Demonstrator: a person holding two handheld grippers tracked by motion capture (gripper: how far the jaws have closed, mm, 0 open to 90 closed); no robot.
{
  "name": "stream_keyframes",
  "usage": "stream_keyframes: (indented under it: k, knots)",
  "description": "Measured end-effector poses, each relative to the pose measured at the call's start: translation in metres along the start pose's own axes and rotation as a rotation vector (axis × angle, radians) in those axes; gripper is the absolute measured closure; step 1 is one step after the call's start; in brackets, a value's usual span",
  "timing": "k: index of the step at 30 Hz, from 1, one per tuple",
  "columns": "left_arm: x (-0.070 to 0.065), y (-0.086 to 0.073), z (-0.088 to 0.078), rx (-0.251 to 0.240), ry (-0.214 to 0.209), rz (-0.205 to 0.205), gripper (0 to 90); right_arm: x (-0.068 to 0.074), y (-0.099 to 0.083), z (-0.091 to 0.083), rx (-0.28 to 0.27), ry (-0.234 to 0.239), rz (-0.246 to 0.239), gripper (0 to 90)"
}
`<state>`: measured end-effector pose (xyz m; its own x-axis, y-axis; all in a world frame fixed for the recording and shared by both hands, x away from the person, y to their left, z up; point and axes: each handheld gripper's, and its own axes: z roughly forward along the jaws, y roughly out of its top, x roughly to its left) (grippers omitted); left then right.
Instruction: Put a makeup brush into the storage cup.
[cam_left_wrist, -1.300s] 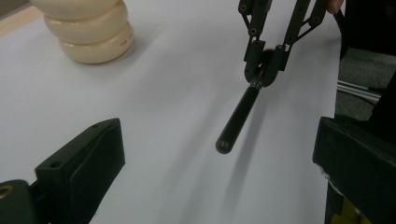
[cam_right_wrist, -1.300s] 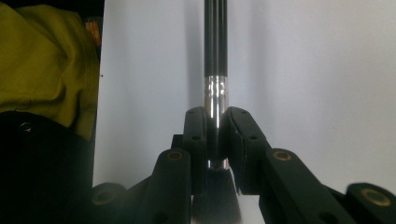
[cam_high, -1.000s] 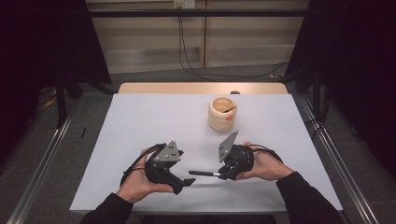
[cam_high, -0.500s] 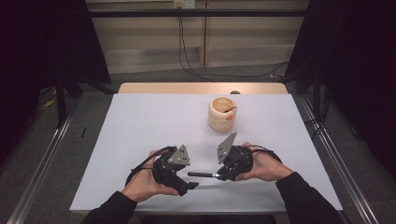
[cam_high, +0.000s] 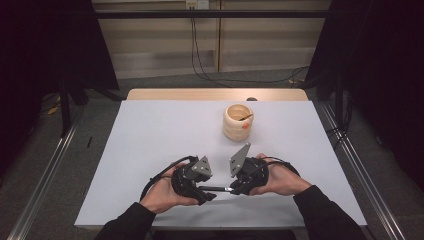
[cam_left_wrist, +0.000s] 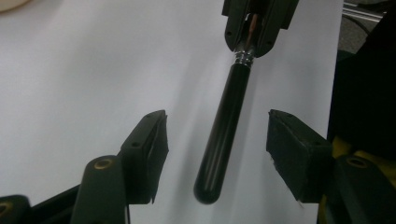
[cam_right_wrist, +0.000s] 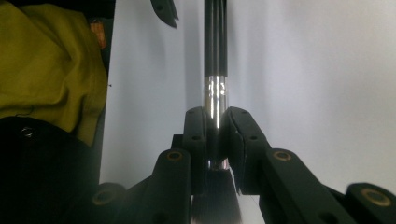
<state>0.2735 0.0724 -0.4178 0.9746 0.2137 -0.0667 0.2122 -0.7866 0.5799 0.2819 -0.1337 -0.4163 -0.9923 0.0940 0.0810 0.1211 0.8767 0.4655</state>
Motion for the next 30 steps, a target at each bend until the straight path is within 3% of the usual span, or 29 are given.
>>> stream_keyframes:
  k: [9,10,12,18,20,22,25,28,30]
  knots:
    - [-0.003,0.003,0.006,0.007,-0.057,0.035,57.4,0.002,0.003,0.004,0.004,0.007,-0.020,78.0]
    - [-0.002,0.003,0.006,0.008,-0.080,0.036,57.7,0.002,0.003,0.004,0.004,0.007,-0.025,78.0]
    - [-0.004,0.004,0.009,0.007,-0.056,0.035,59.8,0.002,0.003,0.004,0.002,0.000,-0.026,78.0]
    - [-0.002,0.004,0.011,0.018,-0.076,0.051,68.2,0.003,0.003,0.006,0.007,0.016,-0.041,78.0]
    - [-0.003,0.003,0.010,0.021,-0.047,0.046,70.8,0.004,0.003,0.006,0.008,0.015,-0.042,78.0]
    - [-0.001,0.002,0.012,0.026,-0.060,0.052,71.3,0.002,0.004,0.005,-0.006,0.006,-0.054,78.0]
    - [-0.001,0.001,0.014,0.035,-0.062,0.050,73.4,0.004,0.003,0.004,0.012,0.010,-0.029,78.0]
    - [-0.001,0.001,0.015,0.043,-0.090,0.062,75.1,0.004,0.003,0.006,0.007,0.015,-0.052,77.9]
    - [-0.001,0.001,0.015,0.045,-0.075,0.063,75.5,0.004,0.003,0.006,0.007,0.009,-0.058,77.9]
